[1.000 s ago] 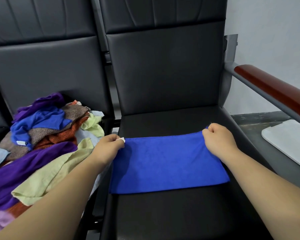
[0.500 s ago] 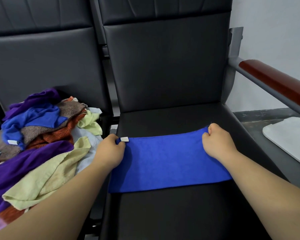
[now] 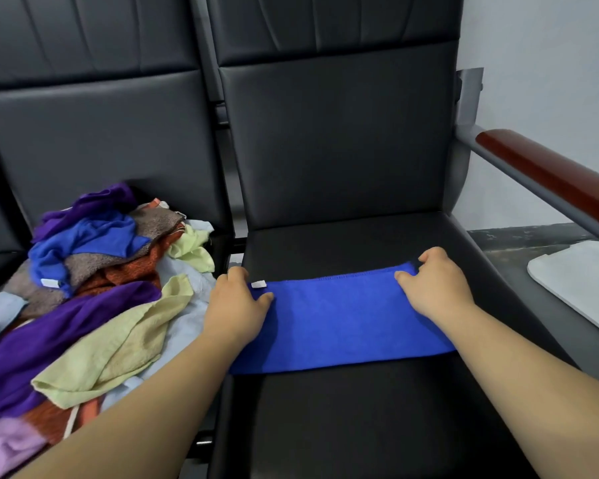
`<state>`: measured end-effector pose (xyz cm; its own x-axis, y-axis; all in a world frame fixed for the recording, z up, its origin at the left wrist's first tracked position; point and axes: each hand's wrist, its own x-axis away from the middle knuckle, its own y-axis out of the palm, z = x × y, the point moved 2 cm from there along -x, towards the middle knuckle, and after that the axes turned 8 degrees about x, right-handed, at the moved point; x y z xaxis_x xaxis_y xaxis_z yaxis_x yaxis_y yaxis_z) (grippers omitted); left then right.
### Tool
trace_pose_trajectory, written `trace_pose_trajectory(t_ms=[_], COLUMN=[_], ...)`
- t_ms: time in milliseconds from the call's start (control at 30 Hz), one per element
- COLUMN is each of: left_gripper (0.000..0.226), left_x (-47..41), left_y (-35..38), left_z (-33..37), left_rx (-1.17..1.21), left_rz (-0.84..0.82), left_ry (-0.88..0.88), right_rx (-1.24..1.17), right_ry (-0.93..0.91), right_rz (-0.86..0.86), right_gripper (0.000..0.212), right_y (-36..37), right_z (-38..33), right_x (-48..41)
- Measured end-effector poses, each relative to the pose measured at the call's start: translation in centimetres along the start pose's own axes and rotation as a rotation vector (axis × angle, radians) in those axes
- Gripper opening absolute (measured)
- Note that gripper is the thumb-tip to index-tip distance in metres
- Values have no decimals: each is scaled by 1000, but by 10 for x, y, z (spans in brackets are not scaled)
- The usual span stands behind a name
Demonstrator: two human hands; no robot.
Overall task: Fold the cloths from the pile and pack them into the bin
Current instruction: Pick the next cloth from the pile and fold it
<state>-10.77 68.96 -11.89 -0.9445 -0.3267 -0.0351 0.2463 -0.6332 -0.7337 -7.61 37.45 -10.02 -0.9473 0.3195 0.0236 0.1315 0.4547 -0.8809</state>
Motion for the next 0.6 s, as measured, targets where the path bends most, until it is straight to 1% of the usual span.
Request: trace_pose_trajectory(t_ms=[100,233,300,333,400,467,533,600], left_gripper=[65,68,62,57,50,43,34,35], left_x=[16,43,56,62,74,84,86,82], left_y=[4,14,20,24,32,40,42,41], left_z=[9,36,50,56,65,68,68,65], left_rx=[-151,-341,-353,-335,-249,-200,-283,-406], left_rz=[-21,-48,-96,-142,-295,-428,-420,-359], left_ry=[30,144,201,240,302,318,356,362], right_rx=[92,170,159,159,206,289,355,439], right_ry=[-41,-201,-265,-297,-347,-344,-327,-316], right_rz=[-47,31,11,-33,-156,-231,-240,-246], right_gripper=[52,47,43,41,38,34,27,14], right_y=[-4,-7,-9,-10,-6,-2,-2,-3], right_z=[-3,-7,-9,-9,-6,-1,0,-2], right_x=[11,27,31,33,38,42,45,50])
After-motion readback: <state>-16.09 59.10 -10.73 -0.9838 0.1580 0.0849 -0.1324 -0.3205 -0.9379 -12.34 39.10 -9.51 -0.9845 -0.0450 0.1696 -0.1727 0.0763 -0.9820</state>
